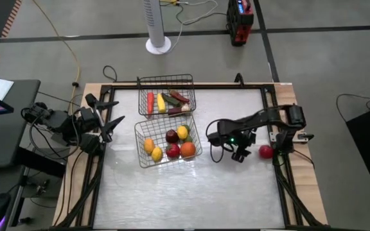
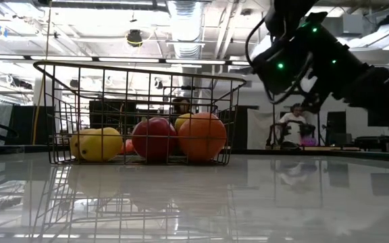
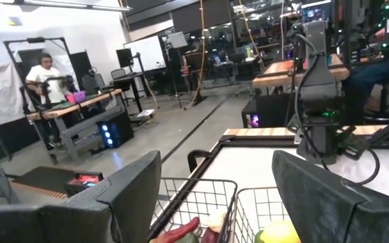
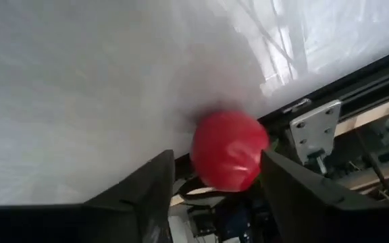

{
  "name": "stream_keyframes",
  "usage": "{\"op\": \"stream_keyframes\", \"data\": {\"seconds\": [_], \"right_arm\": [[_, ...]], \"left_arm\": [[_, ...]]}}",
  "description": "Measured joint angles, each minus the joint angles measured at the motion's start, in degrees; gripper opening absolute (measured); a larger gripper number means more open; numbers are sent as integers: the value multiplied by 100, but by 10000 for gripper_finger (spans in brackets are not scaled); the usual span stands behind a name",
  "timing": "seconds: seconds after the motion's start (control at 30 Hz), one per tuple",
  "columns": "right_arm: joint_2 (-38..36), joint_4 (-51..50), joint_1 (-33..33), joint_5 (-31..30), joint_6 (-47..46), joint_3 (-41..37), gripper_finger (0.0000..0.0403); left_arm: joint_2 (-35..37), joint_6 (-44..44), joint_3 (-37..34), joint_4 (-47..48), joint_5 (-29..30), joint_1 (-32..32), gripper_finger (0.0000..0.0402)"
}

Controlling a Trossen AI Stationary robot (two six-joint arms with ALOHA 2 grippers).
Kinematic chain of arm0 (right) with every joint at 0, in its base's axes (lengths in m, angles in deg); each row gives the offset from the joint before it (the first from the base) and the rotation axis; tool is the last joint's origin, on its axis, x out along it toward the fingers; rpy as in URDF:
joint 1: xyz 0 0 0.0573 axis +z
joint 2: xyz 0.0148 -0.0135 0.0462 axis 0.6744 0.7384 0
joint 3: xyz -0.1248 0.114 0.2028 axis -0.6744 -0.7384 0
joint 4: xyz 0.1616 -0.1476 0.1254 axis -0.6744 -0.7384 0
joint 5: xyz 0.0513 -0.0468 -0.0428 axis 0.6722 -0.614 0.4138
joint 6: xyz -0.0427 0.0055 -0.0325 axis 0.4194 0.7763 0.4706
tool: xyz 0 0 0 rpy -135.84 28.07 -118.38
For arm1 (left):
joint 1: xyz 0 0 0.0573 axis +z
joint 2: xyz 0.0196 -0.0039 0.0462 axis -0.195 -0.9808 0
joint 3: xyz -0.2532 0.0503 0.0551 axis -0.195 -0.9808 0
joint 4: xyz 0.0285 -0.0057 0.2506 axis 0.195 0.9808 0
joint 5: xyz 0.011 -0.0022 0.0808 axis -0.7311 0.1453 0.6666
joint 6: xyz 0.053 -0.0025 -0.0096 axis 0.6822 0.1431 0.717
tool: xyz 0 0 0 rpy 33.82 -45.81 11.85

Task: Sort produce into baskets
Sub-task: Put the red tomato into the brown wire basket

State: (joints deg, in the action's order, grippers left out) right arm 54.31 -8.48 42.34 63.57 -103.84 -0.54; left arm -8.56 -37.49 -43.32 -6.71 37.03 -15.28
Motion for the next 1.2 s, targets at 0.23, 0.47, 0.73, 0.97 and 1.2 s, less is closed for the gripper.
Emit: {"op": "stream_keyframes", "data": {"seconds": [0.23,0.47,0.73,0.97,1.2], "right_arm": [[0,14,323,196,-174,-158,263],[0,10,750,130,46,-529,277],[0,11,832,148,183,-717,349],[0,121,836,137,489,-830,394],[2,333,834,122,503,-1357,378]], "left_arm": [[1,-59,0,-5,-1,-2,272],[1,-53,0,2,-1,-2,272],[0,-56,0,2,-1,0,272],[1,-58,0,31,-1,-1,272],[-1,-56,0,82,-1,-2,272]]}}
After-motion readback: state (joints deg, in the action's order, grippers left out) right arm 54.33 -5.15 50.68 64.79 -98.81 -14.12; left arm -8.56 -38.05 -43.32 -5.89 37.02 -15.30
